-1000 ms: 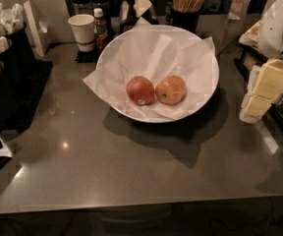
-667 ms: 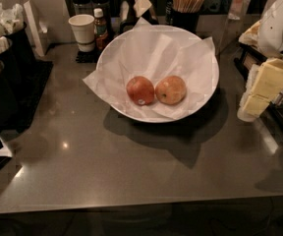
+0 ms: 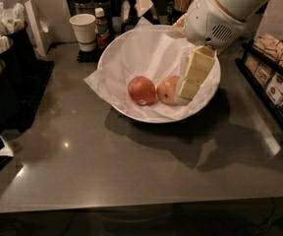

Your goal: Pick apple from white bowl

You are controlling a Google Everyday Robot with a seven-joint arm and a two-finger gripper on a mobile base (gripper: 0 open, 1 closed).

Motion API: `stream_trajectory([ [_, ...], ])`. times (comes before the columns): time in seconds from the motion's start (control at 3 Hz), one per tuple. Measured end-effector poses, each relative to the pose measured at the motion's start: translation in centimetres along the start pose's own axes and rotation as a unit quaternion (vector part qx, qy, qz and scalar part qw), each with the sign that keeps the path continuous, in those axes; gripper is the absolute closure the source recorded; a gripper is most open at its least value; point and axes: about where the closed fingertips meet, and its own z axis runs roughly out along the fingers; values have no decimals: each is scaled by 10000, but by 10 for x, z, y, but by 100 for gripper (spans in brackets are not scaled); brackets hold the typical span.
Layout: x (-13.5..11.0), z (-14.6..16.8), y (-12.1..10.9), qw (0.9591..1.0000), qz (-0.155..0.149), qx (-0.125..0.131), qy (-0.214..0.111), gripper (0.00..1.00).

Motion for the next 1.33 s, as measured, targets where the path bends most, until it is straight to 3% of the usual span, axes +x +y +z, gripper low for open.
stream_trajectory([
  [0.33,-3,1,-1,10000,-19,14,-10,0],
  [0.67,-1,1,5,9998,95,185,-63,0],
  [1.0,9,27,-24,9992,-34,368,-119,0],
  [1.33,8,28,-25,9992,-41,365,-129,0],
])
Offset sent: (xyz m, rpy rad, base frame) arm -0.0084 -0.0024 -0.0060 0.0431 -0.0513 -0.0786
